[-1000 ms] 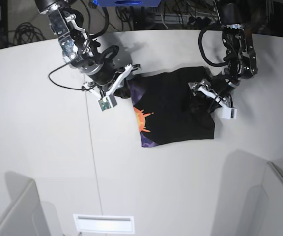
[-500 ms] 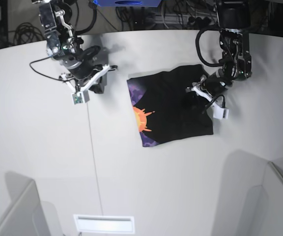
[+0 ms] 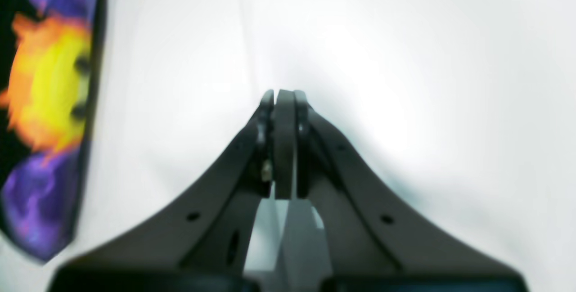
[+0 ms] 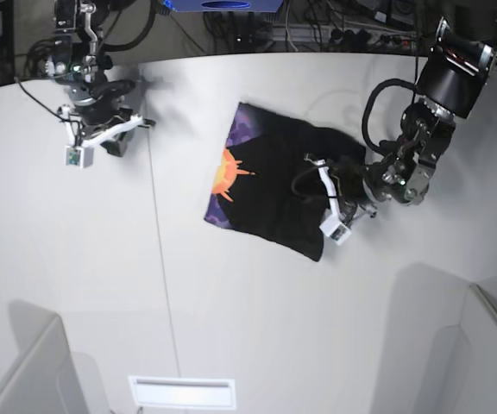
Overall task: Fold the T-shirt properly
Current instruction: 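Grasp the folded shirt's edge with the left gripper and drag it across the table, then release the shirt and raise the left gripper away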
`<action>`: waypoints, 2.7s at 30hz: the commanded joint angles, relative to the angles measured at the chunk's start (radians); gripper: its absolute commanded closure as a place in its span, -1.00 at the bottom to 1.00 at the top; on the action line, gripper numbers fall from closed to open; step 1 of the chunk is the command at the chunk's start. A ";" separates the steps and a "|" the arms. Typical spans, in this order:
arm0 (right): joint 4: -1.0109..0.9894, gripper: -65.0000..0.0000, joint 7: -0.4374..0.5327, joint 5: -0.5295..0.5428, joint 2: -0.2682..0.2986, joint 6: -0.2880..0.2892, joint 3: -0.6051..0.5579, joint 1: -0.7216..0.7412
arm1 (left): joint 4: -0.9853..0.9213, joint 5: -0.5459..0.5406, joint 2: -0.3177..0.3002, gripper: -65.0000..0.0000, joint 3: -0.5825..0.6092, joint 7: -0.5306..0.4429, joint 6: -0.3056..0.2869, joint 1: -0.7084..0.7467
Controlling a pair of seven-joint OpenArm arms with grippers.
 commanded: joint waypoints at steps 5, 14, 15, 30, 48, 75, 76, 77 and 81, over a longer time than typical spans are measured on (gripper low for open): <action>0.017 1.00 0.022 0.003 -0.039 0.003 0.082 -0.034 | 0.004 0.044 -0.047 1.00 0.232 0.043 -0.003 -0.148; 0.017 1.00 0.027 0.002 -0.128 0.003 0.171 -0.092 | 0.062 0.513 -0.056 1.00 0.473 -0.043 -0.092 -0.243; 0.017 1.00 0.028 0.000 -0.137 0.003 0.173 -0.097 | 0.066 0.576 -0.057 1.00 0.471 -0.080 -0.135 -0.239; 0.017 1.00 0.028 -0.003 -0.180 0.005 0.183 -0.138 | 0.002 0.871 -0.039 1.00 0.479 -0.552 -0.295 -0.239; 0.015 1.00 0.028 -0.004 -0.180 0.005 0.183 -0.138 | -0.055 0.877 0.033 1.00 0.652 -0.706 -0.295 -0.386; 0.012 1.00 0.028 -0.004 -0.180 0.005 0.183 -0.132 | -0.049 0.864 0.098 1.00 0.674 -0.578 -0.295 -0.407; 0.012 1.00 0.028 -0.004 -0.180 0.005 0.183 -0.132 | -0.047 0.864 0.098 1.00 0.672 -0.569 -0.295 -0.407; 0.012 1.00 0.028 -0.004 -0.180 0.005 0.183 -0.132 | -0.046 0.864 0.098 1.00 0.672 -0.569 -0.295 -0.409; 0.012 1.00 0.028 -0.004 -0.180 0.005 0.183 -0.132 | -0.046 0.864 0.101 1.00 0.672 -0.569 -0.295 -0.411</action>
